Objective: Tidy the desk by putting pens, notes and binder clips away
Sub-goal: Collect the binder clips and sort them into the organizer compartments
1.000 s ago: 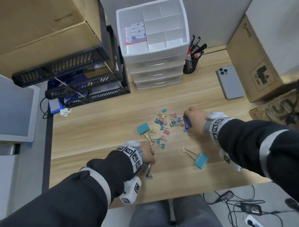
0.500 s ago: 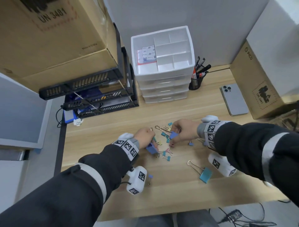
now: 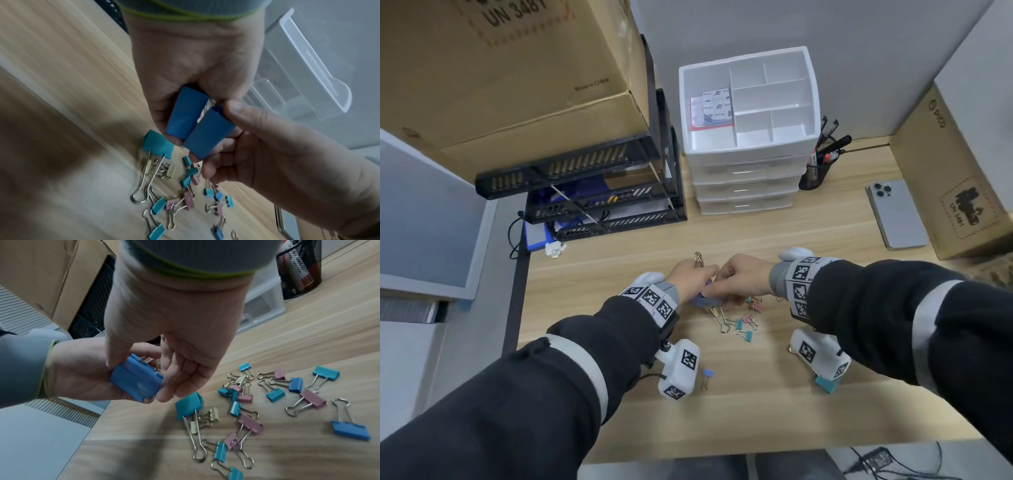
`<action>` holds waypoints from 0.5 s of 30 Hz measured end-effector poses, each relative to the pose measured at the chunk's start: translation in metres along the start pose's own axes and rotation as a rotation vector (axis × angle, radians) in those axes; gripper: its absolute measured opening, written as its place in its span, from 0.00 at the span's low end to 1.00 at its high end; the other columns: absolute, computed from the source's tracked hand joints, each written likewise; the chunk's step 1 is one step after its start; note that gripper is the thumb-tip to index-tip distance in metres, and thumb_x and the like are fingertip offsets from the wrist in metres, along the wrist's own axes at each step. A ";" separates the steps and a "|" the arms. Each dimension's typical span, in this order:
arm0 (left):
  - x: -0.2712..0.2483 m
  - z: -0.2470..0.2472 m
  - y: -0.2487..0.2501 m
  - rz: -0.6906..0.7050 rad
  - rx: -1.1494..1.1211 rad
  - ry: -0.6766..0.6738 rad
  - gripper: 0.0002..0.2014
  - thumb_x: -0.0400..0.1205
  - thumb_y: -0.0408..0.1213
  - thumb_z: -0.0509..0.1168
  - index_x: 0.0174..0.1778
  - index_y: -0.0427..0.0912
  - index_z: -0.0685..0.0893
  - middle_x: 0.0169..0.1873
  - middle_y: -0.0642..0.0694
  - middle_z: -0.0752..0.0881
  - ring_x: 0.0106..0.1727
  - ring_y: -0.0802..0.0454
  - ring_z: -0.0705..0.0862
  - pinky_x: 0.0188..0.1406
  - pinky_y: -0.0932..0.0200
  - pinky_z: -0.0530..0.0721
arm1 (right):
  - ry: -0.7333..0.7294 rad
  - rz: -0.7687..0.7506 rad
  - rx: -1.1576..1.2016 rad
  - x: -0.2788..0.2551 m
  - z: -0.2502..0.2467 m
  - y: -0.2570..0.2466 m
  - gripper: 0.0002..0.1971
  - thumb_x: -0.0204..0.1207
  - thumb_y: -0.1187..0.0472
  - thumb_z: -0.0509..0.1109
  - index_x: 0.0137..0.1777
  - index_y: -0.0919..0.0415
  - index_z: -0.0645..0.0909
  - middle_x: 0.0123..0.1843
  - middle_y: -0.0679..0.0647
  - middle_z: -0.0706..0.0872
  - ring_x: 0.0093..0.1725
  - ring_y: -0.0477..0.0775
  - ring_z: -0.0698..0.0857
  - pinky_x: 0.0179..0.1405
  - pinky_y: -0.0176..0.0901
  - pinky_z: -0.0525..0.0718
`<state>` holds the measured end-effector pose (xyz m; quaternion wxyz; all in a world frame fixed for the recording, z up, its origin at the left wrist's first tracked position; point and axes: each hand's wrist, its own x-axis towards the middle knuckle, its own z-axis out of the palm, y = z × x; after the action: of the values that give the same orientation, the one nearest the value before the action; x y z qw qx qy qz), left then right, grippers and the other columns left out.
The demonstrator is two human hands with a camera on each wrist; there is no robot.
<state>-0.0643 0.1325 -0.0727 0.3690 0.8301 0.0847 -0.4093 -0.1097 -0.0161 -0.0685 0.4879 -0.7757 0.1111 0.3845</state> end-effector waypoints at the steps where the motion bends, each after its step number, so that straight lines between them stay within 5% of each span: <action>1: 0.001 -0.005 -0.002 0.014 0.017 0.005 0.14 0.77 0.48 0.67 0.43 0.39 0.83 0.36 0.43 0.87 0.38 0.45 0.86 0.43 0.54 0.83 | -0.010 -0.004 0.021 0.002 0.002 -0.002 0.22 0.76 0.44 0.77 0.50 0.66 0.90 0.36 0.55 0.93 0.28 0.44 0.87 0.27 0.31 0.81; 4: 0.003 -0.019 -0.009 0.042 0.024 0.033 0.11 0.83 0.40 0.63 0.38 0.38 0.82 0.33 0.42 0.86 0.32 0.46 0.82 0.37 0.58 0.78 | -0.014 0.015 0.116 0.010 0.005 -0.004 0.24 0.78 0.43 0.73 0.54 0.67 0.87 0.42 0.58 0.95 0.35 0.49 0.91 0.36 0.38 0.85; 7: 0.004 -0.031 -0.021 0.045 -0.002 -0.022 0.17 0.88 0.36 0.57 0.35 0.33 0.81 0.28 0.41 0.87 0.28 0.49 0.86 0.28 0.65 0.78 | 0.120 0.017 -0.171 0.020 0.005 0.004 0.12 0.78 0.55 0.73 0.48 0.66 0.87 0.39 0.54 0.93 0.34 0.50 0.88 0.35 0.41 0.85; 10: 0.003 -0.036 -0.034 0.036 -0.063 -0.031 0.19 0.88 0.39 0.57 0.31 0.38 0.75 0.23 0.42 0.83 0.37 0.38 0.85 0.43 0.50 0.83 | 0.193 0.066 -0.477 0.027 0.016 0.014 0.08 0.72 0.59 0.73 0.45 0.64 0.88 0.40 0.54 0.92 0.38 0.54 0.89 0.38 0.45 0.88; 12: 0.003 -0.040 -0.044 -0.005 -0.116 -0.015 0.18 0.86 0.42 0.61 0.32 0.38 0.75 0.23 0.41 0.80 0.34 0.38 0.83 0.49 0.35 0.89 | 0.176 0.105 -0.561 0.032 0.029 0.019 0.11 0.68 0.53 0.74 0.38 0.62 0.87 0.32 0.51 0.88 0.31 0.53 0.86 0.31 0.42 0.84; 15: 0.006 -0.044 -0.060 -0.057 -0.083 0.002 0.19 0.84 0.48 0.66 0.31 0.38 0.76 0.23 0.42 0.80 0.31 0.41 0.82 0.48 0.27 0.89 | 0.167 0.129 -0.648 0.041 0.047 0.025 0.14 0.65 0.46 0.75 0.33 0.56 0.84 0.27 0.49 0.85 0.26 0.51 0.81 0.29 0.39 0.80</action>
<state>-0.0602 0.2040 -0.0924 0.3915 0.8116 0.1255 -0.4150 -0.1185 0.0189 -0.1245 0.1800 -0.9105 0.0716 0.3652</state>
